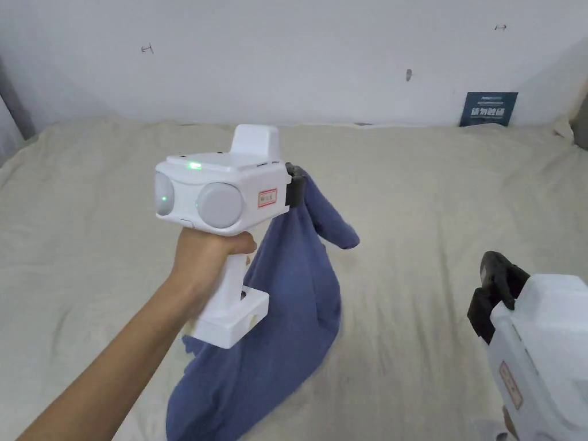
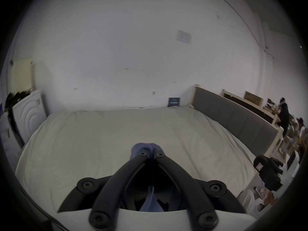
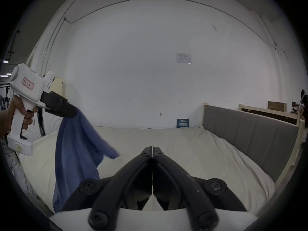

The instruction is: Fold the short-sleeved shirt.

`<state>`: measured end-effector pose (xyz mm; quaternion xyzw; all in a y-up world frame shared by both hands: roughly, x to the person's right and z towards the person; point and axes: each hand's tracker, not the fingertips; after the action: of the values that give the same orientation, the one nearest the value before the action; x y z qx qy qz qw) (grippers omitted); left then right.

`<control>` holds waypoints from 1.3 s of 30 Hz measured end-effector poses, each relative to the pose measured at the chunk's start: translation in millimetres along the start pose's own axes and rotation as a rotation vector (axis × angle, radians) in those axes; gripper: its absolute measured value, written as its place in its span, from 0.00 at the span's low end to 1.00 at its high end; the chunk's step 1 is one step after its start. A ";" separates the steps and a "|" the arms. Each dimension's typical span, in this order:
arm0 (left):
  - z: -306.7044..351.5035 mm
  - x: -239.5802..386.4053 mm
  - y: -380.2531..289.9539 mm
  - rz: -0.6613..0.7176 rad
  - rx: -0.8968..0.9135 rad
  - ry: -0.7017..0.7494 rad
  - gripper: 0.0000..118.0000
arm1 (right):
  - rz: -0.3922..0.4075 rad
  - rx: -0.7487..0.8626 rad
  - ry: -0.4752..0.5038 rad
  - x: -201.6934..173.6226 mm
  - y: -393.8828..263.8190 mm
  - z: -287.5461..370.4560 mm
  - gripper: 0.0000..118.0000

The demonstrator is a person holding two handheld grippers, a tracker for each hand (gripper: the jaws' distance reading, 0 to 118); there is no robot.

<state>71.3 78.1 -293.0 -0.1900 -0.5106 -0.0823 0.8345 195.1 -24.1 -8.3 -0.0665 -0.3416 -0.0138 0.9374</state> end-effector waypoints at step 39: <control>-55.6 58.2 -125.9 0.022 -0.177 0.007 0.95 | -0.009 -0.047 -0.109 35.6 0.0 -5.0 0.01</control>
<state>102.3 -56.0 -234.8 -0.2684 -0.4964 -0.1184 0.8170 225.6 -24.1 10.7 -0.0877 -0.3919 -0.0225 0.9156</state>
